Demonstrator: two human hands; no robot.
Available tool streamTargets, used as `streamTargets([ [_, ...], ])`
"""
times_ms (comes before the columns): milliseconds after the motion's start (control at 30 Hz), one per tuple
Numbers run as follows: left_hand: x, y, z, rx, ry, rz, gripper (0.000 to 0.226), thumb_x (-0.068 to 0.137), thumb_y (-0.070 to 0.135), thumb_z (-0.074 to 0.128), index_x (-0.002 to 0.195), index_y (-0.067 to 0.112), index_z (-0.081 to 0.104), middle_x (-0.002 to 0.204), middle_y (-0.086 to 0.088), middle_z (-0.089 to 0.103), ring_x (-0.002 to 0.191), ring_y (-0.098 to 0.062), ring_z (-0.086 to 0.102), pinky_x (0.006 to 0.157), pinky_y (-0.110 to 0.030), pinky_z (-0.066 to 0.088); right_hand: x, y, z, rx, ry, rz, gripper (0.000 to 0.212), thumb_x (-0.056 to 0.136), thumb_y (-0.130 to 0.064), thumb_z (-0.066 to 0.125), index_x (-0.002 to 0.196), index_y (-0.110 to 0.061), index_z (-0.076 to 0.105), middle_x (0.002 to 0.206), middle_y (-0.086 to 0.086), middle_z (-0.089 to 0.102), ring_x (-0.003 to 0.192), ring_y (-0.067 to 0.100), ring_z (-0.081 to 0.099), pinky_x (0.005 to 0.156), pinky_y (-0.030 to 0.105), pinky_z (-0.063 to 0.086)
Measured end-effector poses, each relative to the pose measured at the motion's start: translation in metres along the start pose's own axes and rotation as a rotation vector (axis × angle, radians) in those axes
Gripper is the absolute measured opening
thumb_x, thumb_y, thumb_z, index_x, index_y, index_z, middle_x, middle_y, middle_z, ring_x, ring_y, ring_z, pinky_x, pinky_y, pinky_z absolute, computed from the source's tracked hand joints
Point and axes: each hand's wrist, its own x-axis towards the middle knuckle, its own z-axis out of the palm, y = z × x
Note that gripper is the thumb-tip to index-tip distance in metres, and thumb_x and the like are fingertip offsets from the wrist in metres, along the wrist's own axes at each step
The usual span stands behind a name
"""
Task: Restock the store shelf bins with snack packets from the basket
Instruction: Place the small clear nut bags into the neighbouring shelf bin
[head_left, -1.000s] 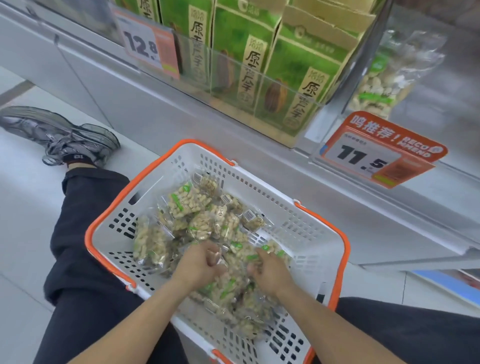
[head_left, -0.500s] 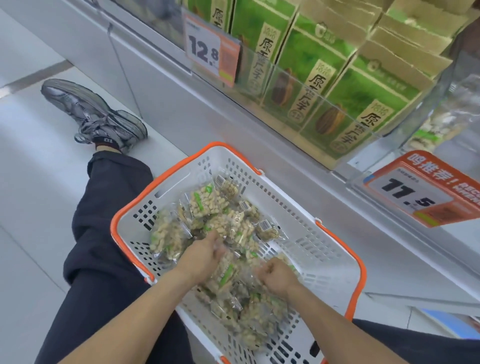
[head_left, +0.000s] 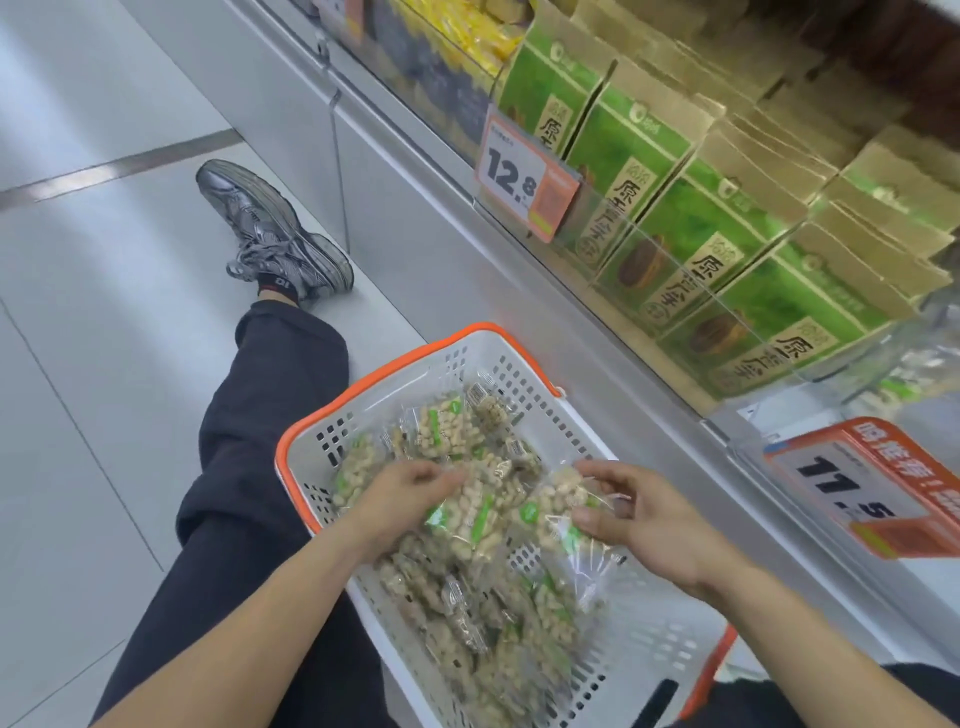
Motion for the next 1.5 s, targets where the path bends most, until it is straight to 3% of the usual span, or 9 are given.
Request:
streamTargets([
  [200, -0.012, 0.03, 0.007, -0.366, -0.116, -0.048, 0.044, 0.087, 0.047, 0.066, 0.114, 0.012, 0.068, 0.122, -0.003, 0.068, 0.115, -0.02, 0.062, 0.08, -0.043, 0.06, -0.013, -0.015, 0.014, -0.001, -0.005, -0.293, 0.045, 0.075, -0.036, 0.082, 0.118, -0.037, 0.07, 0.121, -0.011, 0.066, 0.114, 0.01, 0.061, 0.099, 0.034, 0.053],
  [367, -0.029, 0.06, 0.015, -0.215, -0.045, 0.003, 0.032, 0.093, 0.04, 0.058, 0.114, 0.02, 0.07, 0.09, -0.003, 0.068, 0.075, -0.021, 0.059, 0.068, -0.035, 0.049, -0.002, -0.015, 0.011, -0.188, -0.055, -0.392, 0.044, 0.072, -0.043, 0.085, 0.112, -0.039, 0.067, 0.118, -0.011, 0.059, 0.109, 0.002, 0.055, 0.089, 0.012, 0.042],
  [467, -0.038, 0.077, 0.017, -0.18, -0.11, 0.017, 0.026, 0.093, 0.039, 0.06, 0.107, 0.022, 0.075, 0.095, -0.008, 0.074, 0.085, -0.037, 0.066, 0.086, -0.051, 0.051, 0.002, -0.018, 0.001, -0.145, -0.181, -0.374, 0.055, 0.074, -0.045, 0.081, 0.123, -0.037, 0.057, 0.132, -0.015, 0.053, 0.119, -0.006, 0.052, 0.09, 0.011, 0.043],
  [567, -0.054, 0.107, 0.019, -0.305, -0.01, 0.051, 0.035, 0.092, 0.045, 0.056, 0.079, 0.019, 0.074, 0.081, -0.005, 0.066, 0.071, -0.017, 0.067, 0.08, -0.04, 0.052, -0.002, -0.027, 0.0, 0.005, -0.225, -0.372, 0.054, 0.081, -0.045, 0.07, 0.13, -0.034, 0.05, 0.128, -0.018, 0.056, 0.115, 0.0, 0.056, 0.082, 0.013, 0.048],
  [667, -0.069, 0.129, 0.02, -0.506, 0.033, 0.154, 0.054, 0.092, 0.054, 0.053, 0.101, 0.003, 0.066, 0.092, -0.007, 0.072, 0.082, -0.019, 0.069, 0.082, -0.033, 0.052, -0.009, -0.037, 0.002, 0.136, -0.125, -0.397, 0.063, 0.081, -0.061, 0.063, 0.135, -0.035, 0.044, 0.135, -0.006, 0.058, 0.11, 0.006, 0.064, 0.087, 0.025, 0.053],
  [800, -0.096, 0.145, 0.041, -0.229, 0.052, 0.444, 0.032, 0.088, 0.031, 0.072, 0.111, 0.011, 0.064, 0.097, 0.0, 0.076, 0.094, -0.015, 0.072, 0.077, -0.02, 0.054, -0.034, -0.048, 0.009, 0.148, -0.044, -0.5, 0.066, 0.083, -0.062, 0.06, 0.136, -0.035, 0.031, 0.138, -0.009, 0.051, 0.112, 0.005, 0.064, 0.09, 0.032, 0.056],
  [933, -0.108, 0.163, 0.054, -0.068, 0.103, 0.615, 0.055, 0.07, 0.017, 0.084, 0.119, 0.017, 0.058, 0.102, -0.003, 0.075, 0.091, -0.017, 0.074, 0.076, -0.025, 0.057, -0.064, -0.054, 0.0, 0.226, -0.029, -0.583, 0.076, 0.08, -0.044, 0.079, 0.141, -0.029, 0.036, 0.135, -0.011, 0.056, 0.122, 0.015, 0.061, 0.088, 0.032, 0.056],
  [1333, -0.111, 0.258, 0.125, 0.255, -0.104, 1.11, 0.067, 0.064, 0.06, 0.074, 0.122, 0.044, 0.047, 0.112, 0.013, 0.065, 0.106, -0.01, 0.065, 0.088, -0.032, 0.053, -0.154, -0.068, -0.089, 0.116, 0.691, -0.964, 0.063, 0.064, -0.039, 0.087, 0.115, -0.037, 0.051, 0.111, -0.012, 0.07, 0.096, 0.007, 0.07, 0.076, 0.018, 0.056],
  [1500, -0.081, 0.251, 0.156, 0.566, 0.156, 1.25, 0.071, 0.081, 0.048, 0.074, 0.138, 0.015, 0.046, 0.13, 0.004, 0.051, 0.125, -0.012, 0.047, 0.105, -0.03, 0.041, -0.16, -0.053, -0.128, 0.169, 0.991, -0.944, 0.055, 0.075, -0.021, 0.079, 0.116, -0.031, 0.043, 0.114, -0.009, 0.064, 0.105, 0.006, 0.066, 0.088, 0.016, 0.049],
])
